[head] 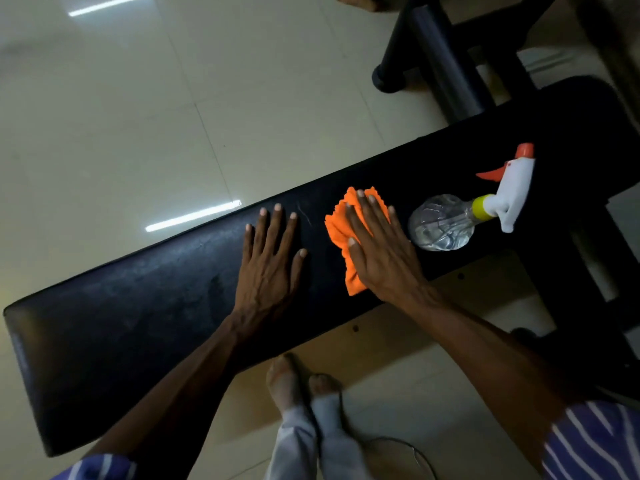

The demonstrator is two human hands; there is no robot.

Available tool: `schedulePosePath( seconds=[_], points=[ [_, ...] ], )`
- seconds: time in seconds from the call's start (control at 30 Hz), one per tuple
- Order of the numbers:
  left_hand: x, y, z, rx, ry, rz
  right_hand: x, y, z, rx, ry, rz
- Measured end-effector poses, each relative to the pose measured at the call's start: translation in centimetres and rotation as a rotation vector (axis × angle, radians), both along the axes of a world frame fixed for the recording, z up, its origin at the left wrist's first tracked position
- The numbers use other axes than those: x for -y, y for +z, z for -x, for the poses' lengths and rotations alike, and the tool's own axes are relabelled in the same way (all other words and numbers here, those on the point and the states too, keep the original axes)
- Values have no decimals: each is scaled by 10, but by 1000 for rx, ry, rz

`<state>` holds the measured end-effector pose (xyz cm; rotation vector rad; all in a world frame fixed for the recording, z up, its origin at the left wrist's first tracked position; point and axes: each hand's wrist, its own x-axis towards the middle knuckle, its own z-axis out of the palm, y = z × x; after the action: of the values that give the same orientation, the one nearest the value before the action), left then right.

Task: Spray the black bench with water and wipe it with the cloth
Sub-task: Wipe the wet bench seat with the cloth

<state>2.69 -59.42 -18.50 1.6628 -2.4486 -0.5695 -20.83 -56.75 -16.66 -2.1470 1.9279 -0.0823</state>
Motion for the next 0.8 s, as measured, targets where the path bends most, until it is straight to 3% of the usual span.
schedulePosePath(
  seconds=[0.2, 0.4, 0.6, 0.8],
  points=[
    [-1, -6, 3, 6, 17, 6, 32, -3, -30, 52, -264, 39],
    [-1, 2, -2, 9, 27, -14, -16, -15, -4, -6, 80, 55],
    [-12, 9, 1, 23, 79, -42, 4, -9, -24, 78, -117, 61],
    [-15, 27, 24, -28, 115, -74, -10, 12, -3, 247, -20, -71]
  ],
)
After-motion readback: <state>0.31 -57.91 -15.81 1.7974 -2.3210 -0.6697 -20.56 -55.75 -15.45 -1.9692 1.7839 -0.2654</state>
